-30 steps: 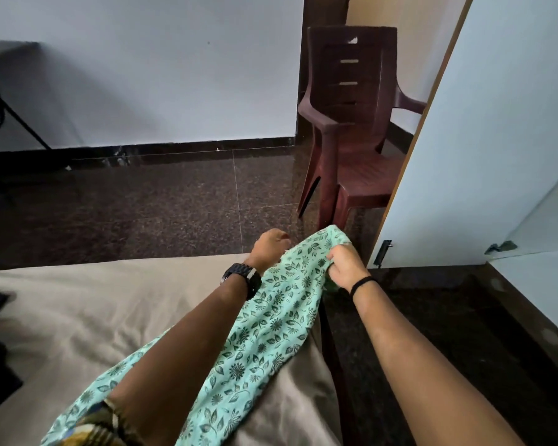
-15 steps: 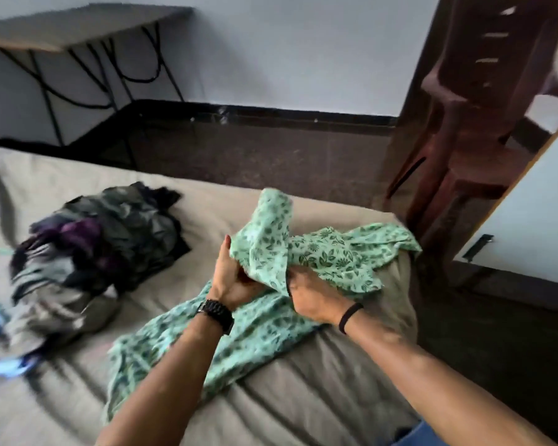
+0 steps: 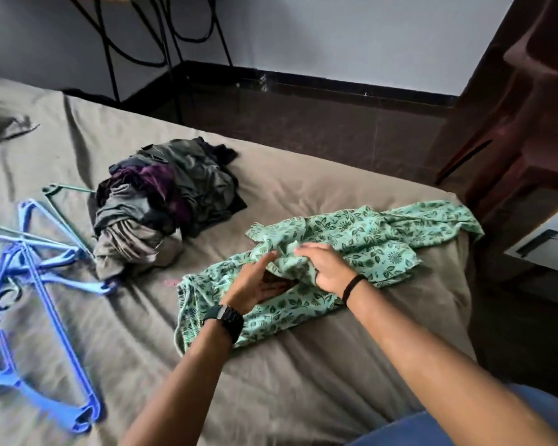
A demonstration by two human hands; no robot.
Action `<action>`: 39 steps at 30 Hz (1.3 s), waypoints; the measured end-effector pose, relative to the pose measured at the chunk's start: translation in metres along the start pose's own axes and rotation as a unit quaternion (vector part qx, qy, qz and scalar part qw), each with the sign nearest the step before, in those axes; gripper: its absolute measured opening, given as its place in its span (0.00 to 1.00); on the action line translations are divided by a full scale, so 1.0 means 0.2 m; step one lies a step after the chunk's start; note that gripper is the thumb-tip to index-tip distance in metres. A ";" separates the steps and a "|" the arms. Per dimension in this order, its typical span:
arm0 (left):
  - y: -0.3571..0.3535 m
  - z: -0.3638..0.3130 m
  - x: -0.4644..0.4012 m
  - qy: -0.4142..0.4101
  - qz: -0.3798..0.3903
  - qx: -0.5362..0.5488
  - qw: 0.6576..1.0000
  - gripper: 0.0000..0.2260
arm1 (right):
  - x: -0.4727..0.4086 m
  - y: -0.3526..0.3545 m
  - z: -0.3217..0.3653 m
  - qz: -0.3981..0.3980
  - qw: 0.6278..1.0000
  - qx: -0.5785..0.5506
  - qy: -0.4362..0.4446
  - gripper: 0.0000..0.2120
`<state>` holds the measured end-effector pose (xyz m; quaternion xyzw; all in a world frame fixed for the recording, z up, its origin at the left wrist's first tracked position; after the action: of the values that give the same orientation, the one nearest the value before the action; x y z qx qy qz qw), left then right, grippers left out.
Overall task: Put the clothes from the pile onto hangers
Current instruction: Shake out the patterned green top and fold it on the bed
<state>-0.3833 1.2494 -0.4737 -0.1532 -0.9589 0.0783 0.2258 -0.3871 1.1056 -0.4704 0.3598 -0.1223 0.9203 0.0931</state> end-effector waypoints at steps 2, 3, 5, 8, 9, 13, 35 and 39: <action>0.07 0.00 0.01 -0.020 -0.047 0.002 0.999 0.18 | 0.07 -0.02 0.05 -0.091 0.977 0.110 0.161 0.09; 0.12 0.01 0.01 -0.027 -0.061 0.022 0.998 0.19 | 0.13 -0.07 0.07 -0.107 0.945 0.192 0.242 0.07; 0.19 0.02 0.04 -0.019 -0.041 0.128 0.991 0.22 | 0.25 -0.24 0.02 -0.023 0.850 0.377 0.367 0.05; 0.30 0.06 0.12 0.011 0.035 0.248 0.968 0.34 | 0.29 -0.43 -0.26 0.140 0.580 0.673 0.437 0.08; 0.34 0.08 0.14 0.017 0.047 0.249 0.967 0.36 | 0.27 -0.44 -0.34 0.155 0.520 0.726 0.423 0.09; 0.41 0.07 0.15 -0.050 0.006 0.081 0.995 0.17 | 0.24 -0.44 -0.37 0.149 0.615 0.698 0.334 0.08; 0.36 -0.05 0.30 -0.315 -0.165 -0.660 0.662 0.34 | -0.01 -0.14 -0.16 -0.162 0.689 0.656 0.261 0.25; 0.17 0.10 0.11 -0.306 0.025 -0.687 0.658 0.27 | -0.09 0.05 -0.16 -0.176 0.627 0.732 0.200 0.28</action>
<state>-0.4022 1.2862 -0.4904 -0.2557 -0.7504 -0.5551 -0.2519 -0.3980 1.1048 -0.5070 0.1308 0.6791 0.7221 -0.0185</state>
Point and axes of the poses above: each hand's wrist, its own x-axis away from the middle knuckle, its own y-axis out of the back of the hand, z = x × y, the point moved 5 cm from there along -x, towards the middle knuckle, and after that the axes turned 13 degrees about -y, right-handed, at the moved point
